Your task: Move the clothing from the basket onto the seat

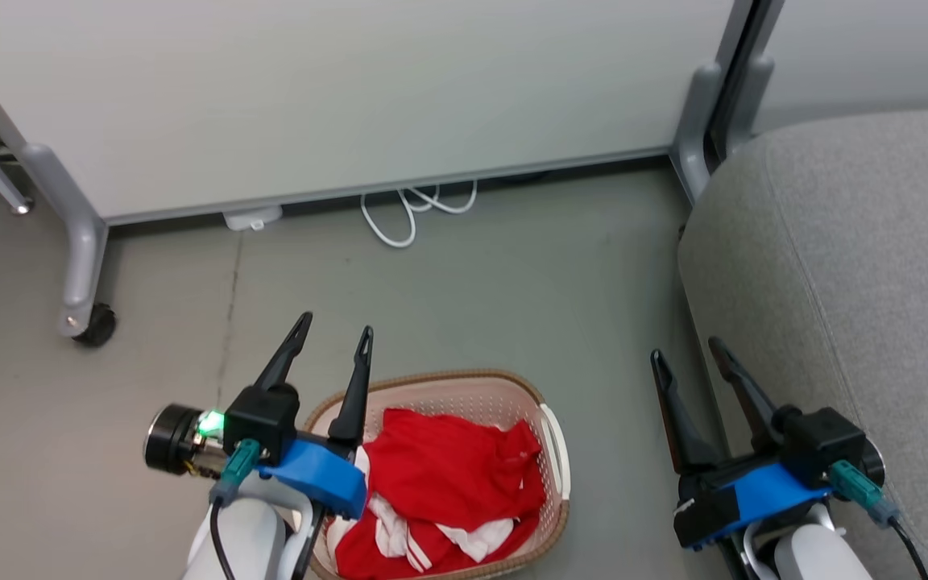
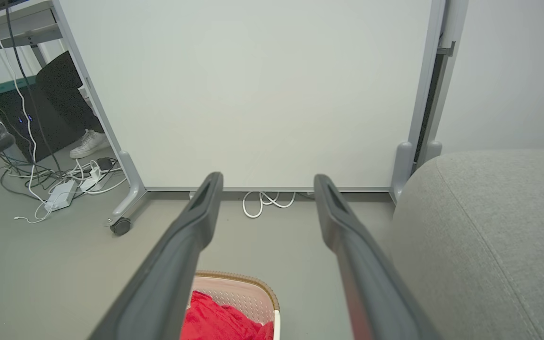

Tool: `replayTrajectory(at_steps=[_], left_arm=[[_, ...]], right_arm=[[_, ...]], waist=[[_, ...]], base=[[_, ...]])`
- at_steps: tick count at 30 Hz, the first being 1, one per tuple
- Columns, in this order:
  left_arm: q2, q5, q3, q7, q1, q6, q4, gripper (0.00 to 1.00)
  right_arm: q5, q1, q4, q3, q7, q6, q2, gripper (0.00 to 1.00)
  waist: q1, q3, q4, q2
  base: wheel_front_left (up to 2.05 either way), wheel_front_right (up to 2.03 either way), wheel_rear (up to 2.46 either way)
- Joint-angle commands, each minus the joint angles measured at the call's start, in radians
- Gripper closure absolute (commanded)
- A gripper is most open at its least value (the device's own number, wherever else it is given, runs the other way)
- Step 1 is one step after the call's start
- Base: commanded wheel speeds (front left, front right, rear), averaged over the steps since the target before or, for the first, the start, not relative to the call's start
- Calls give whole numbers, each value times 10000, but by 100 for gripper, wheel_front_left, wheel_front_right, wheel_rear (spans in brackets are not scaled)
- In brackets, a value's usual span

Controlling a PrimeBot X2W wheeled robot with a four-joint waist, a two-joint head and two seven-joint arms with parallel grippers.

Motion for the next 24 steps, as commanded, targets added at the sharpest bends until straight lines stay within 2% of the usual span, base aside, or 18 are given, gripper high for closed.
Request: replayTrajectory(at_steps=[1, 8, 16, 24], left_arm=[[128, 93, -101, -28, -397, -73, 187, 0], [693, 279, -1153, -26, -1996, -185, 1557, 0], [1410, -188, -3192, -28, -3860, -178, 3107, 0], [1856, -754, -5444, -26, -5412, -178, 5046, 0]], right_arm=[[-79, -220, -56, -23, -35, 4, -43, 0], [-28, -997, -330, -108, -35, 3, -38, 0], [96, -1870, -644, -76, -35, 4, -34, 0], [53, -2598, -973, -135, -35, 3, -32, 0]], waist=[[0, 512, -275, 0], [0, 2027, -968, 0], [0, 3703, -1650, 0], [0, 5088, -1973, 0]], base=[[0, 0, 0], [0, 0, 0], [0, 0, 0], [0, 0, 0]])
